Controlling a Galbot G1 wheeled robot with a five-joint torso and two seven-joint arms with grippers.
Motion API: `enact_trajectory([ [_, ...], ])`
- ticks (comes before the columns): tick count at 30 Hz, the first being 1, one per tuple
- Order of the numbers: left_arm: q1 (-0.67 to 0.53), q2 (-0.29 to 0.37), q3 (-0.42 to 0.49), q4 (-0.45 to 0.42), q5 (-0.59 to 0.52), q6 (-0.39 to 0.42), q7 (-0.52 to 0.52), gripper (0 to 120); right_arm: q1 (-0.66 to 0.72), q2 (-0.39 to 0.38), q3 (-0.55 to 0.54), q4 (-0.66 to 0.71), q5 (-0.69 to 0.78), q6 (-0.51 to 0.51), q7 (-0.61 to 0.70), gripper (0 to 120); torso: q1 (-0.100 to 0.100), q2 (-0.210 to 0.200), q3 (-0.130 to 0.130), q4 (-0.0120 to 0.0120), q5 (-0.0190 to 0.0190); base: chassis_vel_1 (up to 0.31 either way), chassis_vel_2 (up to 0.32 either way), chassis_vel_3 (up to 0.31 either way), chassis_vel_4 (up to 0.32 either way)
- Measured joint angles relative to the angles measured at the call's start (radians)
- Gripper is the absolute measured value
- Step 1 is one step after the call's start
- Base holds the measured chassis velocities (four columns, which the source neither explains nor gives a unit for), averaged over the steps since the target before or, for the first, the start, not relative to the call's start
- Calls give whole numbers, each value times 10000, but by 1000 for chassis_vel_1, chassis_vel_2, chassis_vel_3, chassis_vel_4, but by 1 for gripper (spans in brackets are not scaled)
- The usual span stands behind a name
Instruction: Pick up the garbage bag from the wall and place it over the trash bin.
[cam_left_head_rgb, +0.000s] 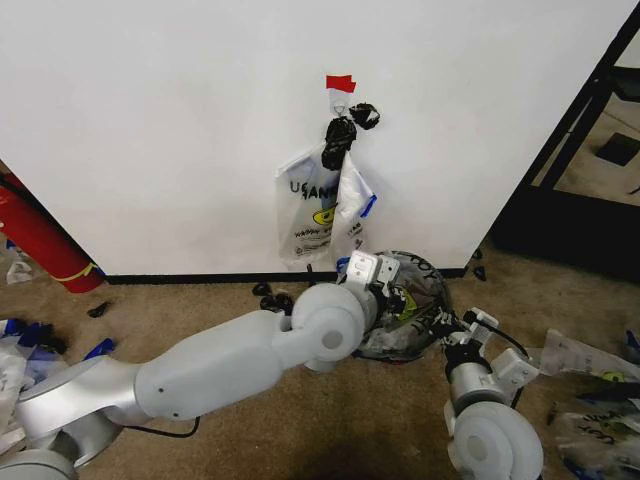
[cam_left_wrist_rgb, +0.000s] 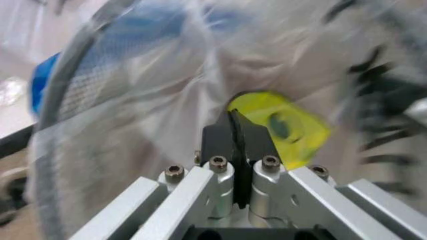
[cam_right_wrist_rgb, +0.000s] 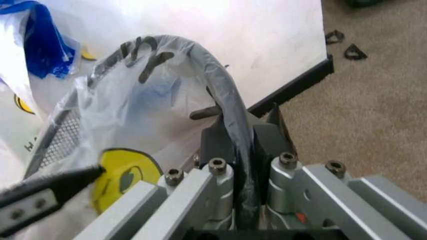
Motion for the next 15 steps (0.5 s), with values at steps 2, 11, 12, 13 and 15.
enact_trajectory([
  [2, -1, 5, 73, 70, 66, 58, -70, 0, -2, -1, -1, 11, -3, 5, -3, 1, 0, 0, 0, 0, 0, 0, 0, 0, 0],
  [11, -59, -89, 459, 507, 245, 215, -223, 0, 20, -37, -120, 52, -40, 9, -22, 1, 0, 0, 0, 0, 0, 0, 0, 0, 0],
  [12, -80, -127, 522, 582, 245, 226, -223, 0, 19, -42, -136, 58, -47, 8, -26, 1, 0, 0, 0, 0, 0, 0, 0, 0, 0],
  [13, -101, -161, 577, 652, 245, 238, -222, 0, 13, -46, -154, 62, -61, 9, -29, 1, 0, 0, 0, 0, -1, 0, 0, 0, 0],
  [15, -154, -267, 703, 888, 245, 266, -220, 0, -5, -46, -197, 70, -103, 9, -36, 1, 0, 0, 0, -1, 0, 0, 0, 0, 0],
])
